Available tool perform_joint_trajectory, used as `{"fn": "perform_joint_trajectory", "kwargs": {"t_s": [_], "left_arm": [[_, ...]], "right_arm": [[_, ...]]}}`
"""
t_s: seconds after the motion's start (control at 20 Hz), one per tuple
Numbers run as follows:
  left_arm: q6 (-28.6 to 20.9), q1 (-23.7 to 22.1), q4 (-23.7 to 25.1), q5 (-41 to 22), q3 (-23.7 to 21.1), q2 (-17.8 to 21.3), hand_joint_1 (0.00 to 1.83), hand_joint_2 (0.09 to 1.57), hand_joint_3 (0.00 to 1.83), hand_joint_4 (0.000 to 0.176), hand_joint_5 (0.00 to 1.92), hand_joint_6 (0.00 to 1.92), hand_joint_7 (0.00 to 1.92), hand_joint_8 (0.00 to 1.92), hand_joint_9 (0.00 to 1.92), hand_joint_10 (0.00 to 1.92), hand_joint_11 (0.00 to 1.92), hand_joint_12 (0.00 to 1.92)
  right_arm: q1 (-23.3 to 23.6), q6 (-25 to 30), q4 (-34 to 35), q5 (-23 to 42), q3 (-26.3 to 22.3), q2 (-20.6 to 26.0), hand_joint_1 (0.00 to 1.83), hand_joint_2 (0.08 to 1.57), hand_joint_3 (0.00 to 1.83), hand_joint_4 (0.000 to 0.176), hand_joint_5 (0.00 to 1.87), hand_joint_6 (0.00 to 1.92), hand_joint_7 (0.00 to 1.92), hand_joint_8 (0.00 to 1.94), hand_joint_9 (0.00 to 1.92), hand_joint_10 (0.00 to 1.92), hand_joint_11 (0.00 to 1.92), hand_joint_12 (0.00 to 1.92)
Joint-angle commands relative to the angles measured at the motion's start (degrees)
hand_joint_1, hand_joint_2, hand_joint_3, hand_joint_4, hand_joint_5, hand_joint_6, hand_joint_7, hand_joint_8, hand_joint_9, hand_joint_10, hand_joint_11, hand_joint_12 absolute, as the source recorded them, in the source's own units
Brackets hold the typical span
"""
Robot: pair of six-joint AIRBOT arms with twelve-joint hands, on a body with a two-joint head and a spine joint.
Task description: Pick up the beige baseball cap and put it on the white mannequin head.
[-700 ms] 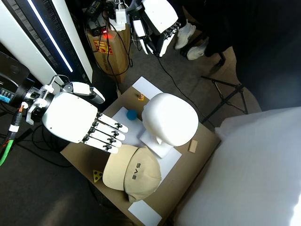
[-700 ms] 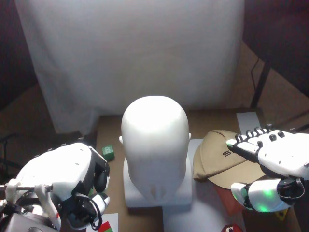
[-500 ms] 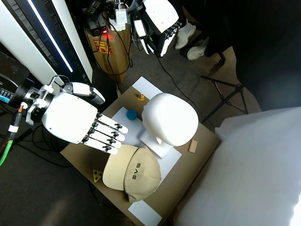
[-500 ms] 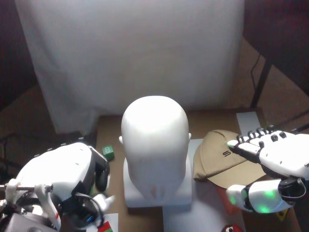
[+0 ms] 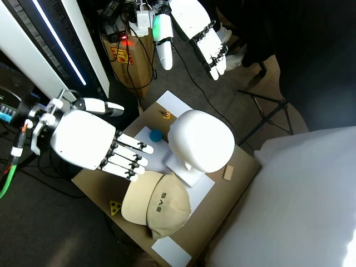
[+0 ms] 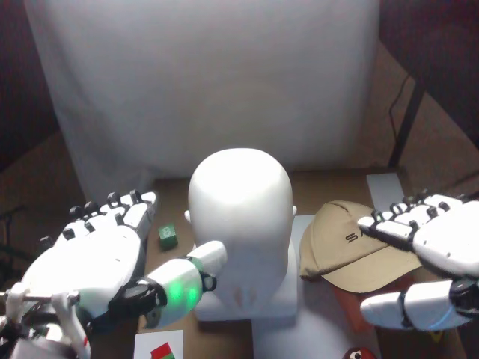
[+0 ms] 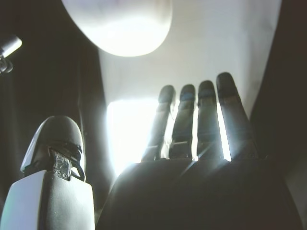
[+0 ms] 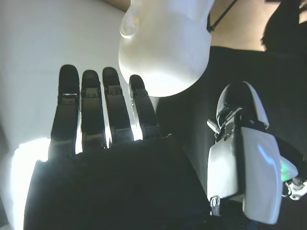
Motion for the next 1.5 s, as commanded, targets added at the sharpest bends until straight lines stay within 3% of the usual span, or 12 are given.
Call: {"fn": "perform_joint_trajectory", "kwargs": {"t_s": [0.0, 0.1, 0.2, 0.4, 0.45, 0.75, 0.95, 1.1, 1.3, 1.45], "left_arm": [[-0.89, 0.28, 5.15, -4.85, -0.01, 0.26, 0.0, 1.1, 0.01, 0.015, 0.05, 0.0, 0.03, 0.0, 0.05, 0.01, 0.0, 0.26], [-2.63, 2.36, 7.45, -7.04, 0.6, -0.54, 0.0, 1.1, 0.01, 0.015, 0.05, 0.0, 0.03, 0.0, 0.05, 0.01, 0.0, 0.26], [-4.26, 4.7, 10.58, -8.85, 1.83, -1.78, 0.0, 1.1, 0.01, 0.013, 0.05, 0.0, 0.03, 0.0, 0.05, 0.01, 0.0, 0.26], [-6.42, 8.51, 15.34, -9.82, 4.19, -3.45, 0.0, 1.1, 0.0, 0.011, 0.05, 0.0, 0.03, 0.0, 0.05, 0.0, 0.0, 0.26], [-9.31, 11.12, 17.27, -9.82, 6.0, -4.96, 0.0, 1.1, 0.0, 0.01, 0.05, 0.0, 0.03, 0.0, 0.05, 0.0, 0.0, 0.26], [-12.64, 14.21, 18.9, -12.95, 9.99, -8.98, 0.0, 1.11, 0.0, 0.006, 0.06, 0.0, 0.04, 0.0, 0.05, 0.0, 0.0, 0.27], [-19.01, 15.91, 22.43, -13.65, 13.15, -10.25, 0.0, 1.11, 0.0, 0.0, 0.07, 0.0, 0.06, 0.0, 0.06, 0.0, 0.0, 0.31], [-18.35, 15.68, 23.02, -13.63, 13.86, -10.3, 0.0, 1.1, 0.0, 0.0, 0.08, 0.01, 0.06, 0.01, 0.06, 0.0, 0.0, 0.31], [-17.99, 15.85, 23.37, -13.59, 14.71, -11.34, 0.0, 1.1, 0.0, 0.0, 0.08, 0.0, 0.07, 0.0, 0.06, 0.0, 0.0, 0.31], [-13.83, 15.86, 26.02, -14.02, 15.18, -11.85, 0.0, 1.09, 0.0, 0.0, 0.08, 0.0, 0.06, 0.0, 0.06, 0.0, 0.0, 0.32]], "right_arm": [[0.11, 2.18, -4.71, 4.63, 0.75, 0.01, 0.0, 1.01, 0.0, 0.044, 0.06, 0.01, 0.12, 0.0, 0.11, 0.0, 0.0, 0.52], [-0.94, 5.44, -10.11, 5.49, 3.63, -0.93, 0.06, 1.05, 0.01, 0.032, 0.06, 0.0, 0.12, 0.0, 0.1, 0.0, 0.0, 0.49], [-2.16, 6.31, -12.23, 7.08, 6.89, -2.59, 0.45, 1.0, 0.0, 0.001, 0.08, 0.01, 0.13, 0.01, 0.11, 0.0, 0.0, 0.48], [-3.44, 6.3, -13.54, 5.98, 14.22, -6.72, 0.96, 1.03, 0.0, 0.0, 0.13, 0.01, 0.17, 0.01, 0.15, 0.01, 0.0, 0.52], [-4.49, 5.11, -13.54, 5.88, 18.1, -9.47, 1.0, 1.03, 0.0, 0.0, 0.13, 0.01, 0.17, 0.01, 0.15, 0.01, 0.0, 0.53], [-6.75, 4.42, -11.86, 4.03, 20.4, -12.76, 1.2, 1.07, 0.01, 0.0, 0.05, 0.0, 0.11, 0.0, 0.11, 0.0, 0.0, 0.47], [-7.36, 3.62, -11.8, 6.15, 23.66, -17.0, 1.23, 1.08, 0.01, 0.0, 0.07, 0.01, 0.13, 0.0, 0.11, 0.0, 0.0, 0.46], [-7.71, 3.38, -11.82, 7.22, 28.14, -20.94, 1.21, 1.08, 0.0, 0.0, 0.09, 0.0, 0.13, 0.0, 0.11, 0.0, 0.0, 0.54], [-8.27, 6.49, -14.27, 4.62, 38.56, -27.47, 1.22, 1.08, 0.0, 0.0, 0.11, 0.0, 0.13, 0.0, 0.12, 0.0, 0.0, 0.59], [-8.69, 8.51, -17.5, 3.44, 45.39, -31.66, 1.24, 1.1, 0.01, 0.0, 0.11, 0.01, 0.14, 0.0, 0.13, 0.01, 0.0, 0.59]]}}
